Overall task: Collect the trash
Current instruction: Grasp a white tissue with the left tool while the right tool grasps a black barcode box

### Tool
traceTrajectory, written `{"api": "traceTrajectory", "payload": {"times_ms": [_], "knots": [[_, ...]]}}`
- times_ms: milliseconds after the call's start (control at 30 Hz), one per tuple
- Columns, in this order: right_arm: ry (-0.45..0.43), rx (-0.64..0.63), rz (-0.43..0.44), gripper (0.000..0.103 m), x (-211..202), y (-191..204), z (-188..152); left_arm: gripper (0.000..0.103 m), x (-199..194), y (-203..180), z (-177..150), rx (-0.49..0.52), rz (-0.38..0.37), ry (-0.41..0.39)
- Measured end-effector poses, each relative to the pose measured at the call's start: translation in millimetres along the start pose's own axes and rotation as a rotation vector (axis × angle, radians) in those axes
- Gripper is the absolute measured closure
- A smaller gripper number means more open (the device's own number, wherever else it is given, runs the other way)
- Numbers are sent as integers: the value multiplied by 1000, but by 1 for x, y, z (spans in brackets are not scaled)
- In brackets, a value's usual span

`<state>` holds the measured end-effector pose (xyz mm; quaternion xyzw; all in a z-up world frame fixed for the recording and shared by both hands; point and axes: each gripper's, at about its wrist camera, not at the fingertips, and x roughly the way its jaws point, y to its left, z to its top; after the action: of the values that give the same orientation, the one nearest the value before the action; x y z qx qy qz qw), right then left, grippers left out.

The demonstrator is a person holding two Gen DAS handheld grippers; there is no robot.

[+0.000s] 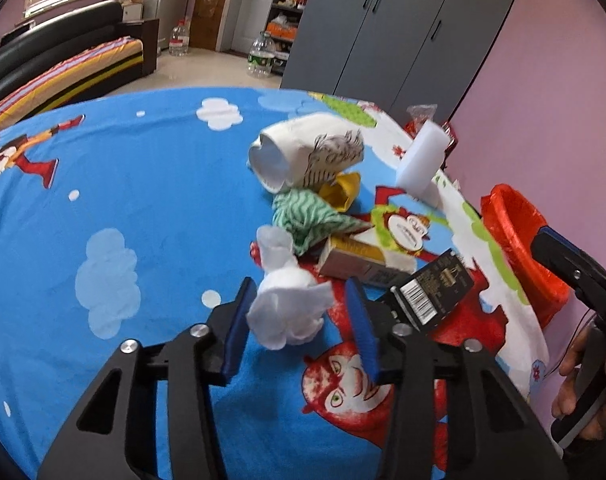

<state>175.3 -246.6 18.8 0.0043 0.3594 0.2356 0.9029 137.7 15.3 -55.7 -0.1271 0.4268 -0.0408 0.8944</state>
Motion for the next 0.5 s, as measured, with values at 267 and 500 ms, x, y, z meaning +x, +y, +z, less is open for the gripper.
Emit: {"api": "traceTrajectory", "payload": {"times_ms": [267,500], "knots": [[66,-71,44,18,18,22,-8,74,12,6,-4,-7,0,46],[117,-135,64,18,35,41,-14,76,-2,8,2,-16,-1,8]]}}
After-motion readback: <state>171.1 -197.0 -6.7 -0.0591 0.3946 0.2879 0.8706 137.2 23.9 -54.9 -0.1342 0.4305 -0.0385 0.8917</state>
